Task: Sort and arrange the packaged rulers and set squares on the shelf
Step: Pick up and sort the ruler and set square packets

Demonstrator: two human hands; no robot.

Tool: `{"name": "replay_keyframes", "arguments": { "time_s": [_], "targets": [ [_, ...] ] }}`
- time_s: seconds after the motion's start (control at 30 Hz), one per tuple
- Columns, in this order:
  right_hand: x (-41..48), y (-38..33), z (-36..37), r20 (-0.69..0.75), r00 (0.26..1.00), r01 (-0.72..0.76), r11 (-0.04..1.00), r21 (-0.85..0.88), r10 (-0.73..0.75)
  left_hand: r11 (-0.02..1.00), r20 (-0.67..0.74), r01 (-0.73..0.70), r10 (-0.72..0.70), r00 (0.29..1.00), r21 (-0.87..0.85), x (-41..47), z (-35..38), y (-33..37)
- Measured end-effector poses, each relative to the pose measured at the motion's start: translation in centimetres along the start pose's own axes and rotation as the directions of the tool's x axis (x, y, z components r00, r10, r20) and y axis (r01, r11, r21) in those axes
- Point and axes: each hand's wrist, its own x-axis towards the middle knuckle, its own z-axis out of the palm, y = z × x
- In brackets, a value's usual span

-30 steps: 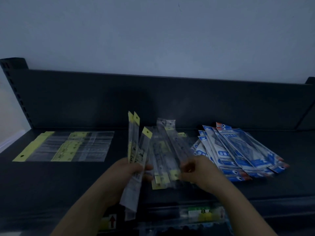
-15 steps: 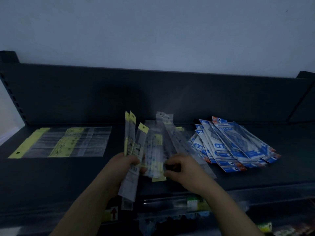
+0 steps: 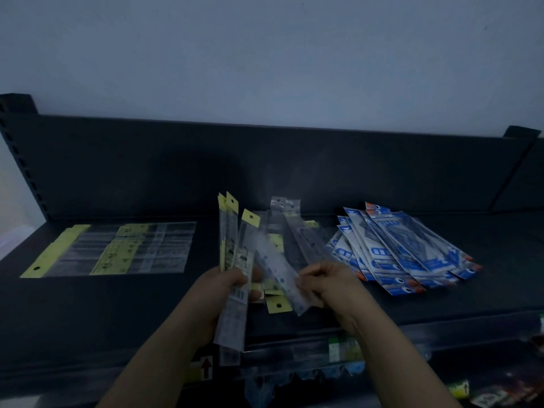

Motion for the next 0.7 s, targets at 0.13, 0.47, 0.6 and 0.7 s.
{"name": "replay_keyframes", "arguments": {
  "time_s": [0.13, 0.47, 0.6, 0.7],
  "targets": [
    [0.4, 0.5, -0.4, -0.114, 0.993, 0.028, 0.999, 0.017, -0.026, 1.000, -0.016, -0.013, 0.013, 1.000, -0.007, 0.0, 0.0, 0.0],
    [0.8, -0.3, -3.3, -0.246, 0.967, 0.091, 0.993, 0.077, -0.070, 1.000, -0.030, -0.012, 0.011, 0.999, -0.022, 0.7, 0.0, 0.0],
    [1.7, 0.0, -4.5, -0.446, 0.885, 0.197, 0.976, 0.097, -0.134, 0.998, -0.080, -0.030, 0.026, 0.996, -0.055, 1.4, -0.6, 0.5],
    [3.0, 0.8, -4.9, -0.490, 0.847, 0.200, 0.978, -0.067, -0.207, 0.997, -0.091, -0.035, 0.029, 0.995, -0.066, 2.1, -0.7, 0.6]
  ]
}}
